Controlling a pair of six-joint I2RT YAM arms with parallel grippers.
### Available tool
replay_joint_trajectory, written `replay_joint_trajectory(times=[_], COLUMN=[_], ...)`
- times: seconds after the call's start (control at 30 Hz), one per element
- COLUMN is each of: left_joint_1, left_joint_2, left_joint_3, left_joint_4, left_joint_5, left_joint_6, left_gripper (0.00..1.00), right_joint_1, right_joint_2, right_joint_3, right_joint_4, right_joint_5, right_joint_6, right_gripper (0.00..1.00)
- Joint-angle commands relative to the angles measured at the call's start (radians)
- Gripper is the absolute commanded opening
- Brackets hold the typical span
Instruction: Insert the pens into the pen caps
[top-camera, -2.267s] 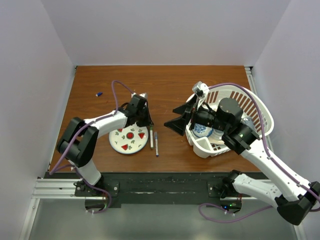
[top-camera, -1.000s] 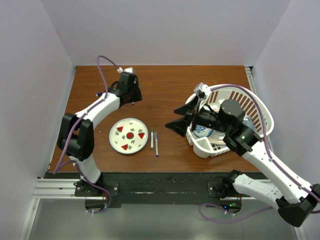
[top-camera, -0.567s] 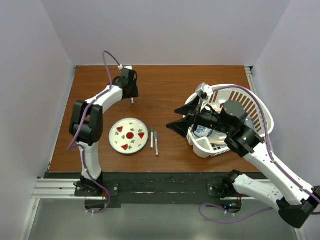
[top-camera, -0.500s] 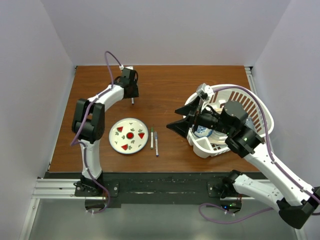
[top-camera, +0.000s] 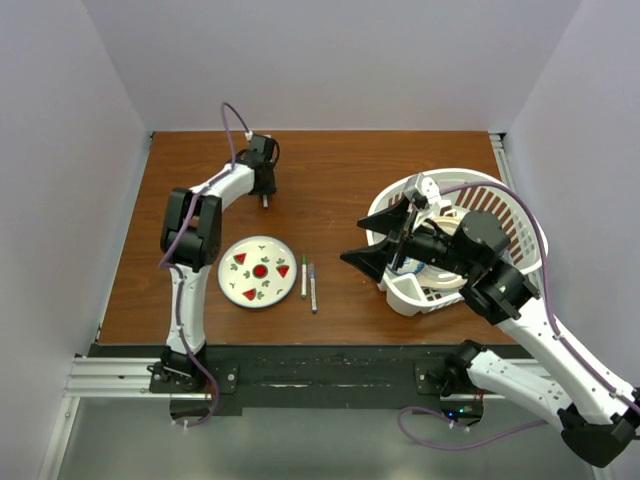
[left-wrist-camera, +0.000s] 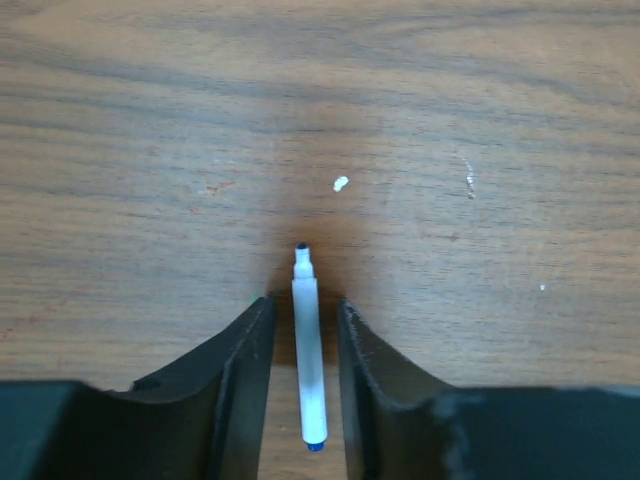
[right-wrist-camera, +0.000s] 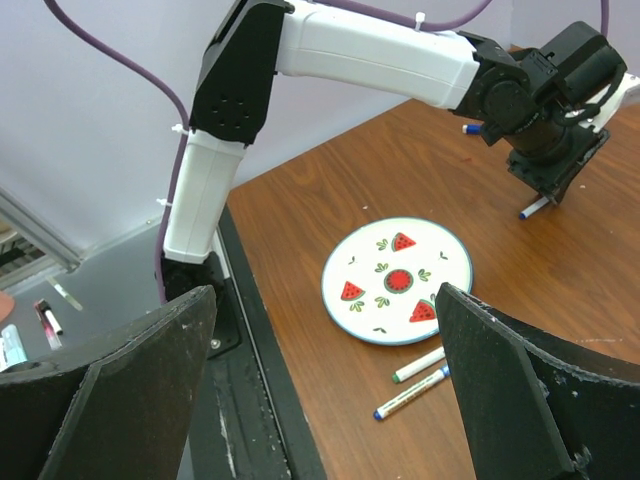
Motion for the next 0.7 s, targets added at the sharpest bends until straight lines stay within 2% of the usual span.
replay_joint_trajectory(times=[0.0, 0.07, 0.1, 0.17, 0.3, 0.47, 0.67], left_joint_1=[0.018, 0.020, 0.018, 0.021, 0.021, 0.021, 0.012], left_joint_2=[0.020, 0.017, 0.016, -0.010, -0.128, -0.395, -0.719], left_joint_3=[0.037, 0.036, 0.033, 0.013, -0.163, -0.381, -0.683], left_joint_4=[-0.030, -0.036, -0.045, -0.045, 0.053, 0.229, 0.591], left_joint_5=[0.004, 0.030, 0.063, 0.105, 0.243, 0.426, 0.631], left_joint_6=[0.032, 0.037, 0.034, 0.019, -0.046, -0.170, -0.323], left_gripper=[0.25, 0.16, 0.07, 0.01, 0.00, 0.00, 0.00], right_joint_1=[-0.001, -0.001, -0.001, 0.001, -0.001, -0.001, -0.001], right_joint_2=[-0.020, -0.023, -0.022, -0.009, 0.032, 0.087, 0.158], right_joint_3=[-0.007, -0.031, -0.036, -0.057, -0.065, -0.057, -0.093], right_joint_4=[-0.003, 0.023, 0.034, 0.066, 0.078, 0.061, 0.141], right_joint_5=[0.042, 0.049, 0.057, 0.062, 0.118, 0.207, 0.267], right_joint_6=[-0.025, 0.009, 0.023, 0.066, 0.138, 0.204, 0.273], right_gripper=[0.95, 0.94, 0.94, 0.94, 0.94, 0.92, 0.91])
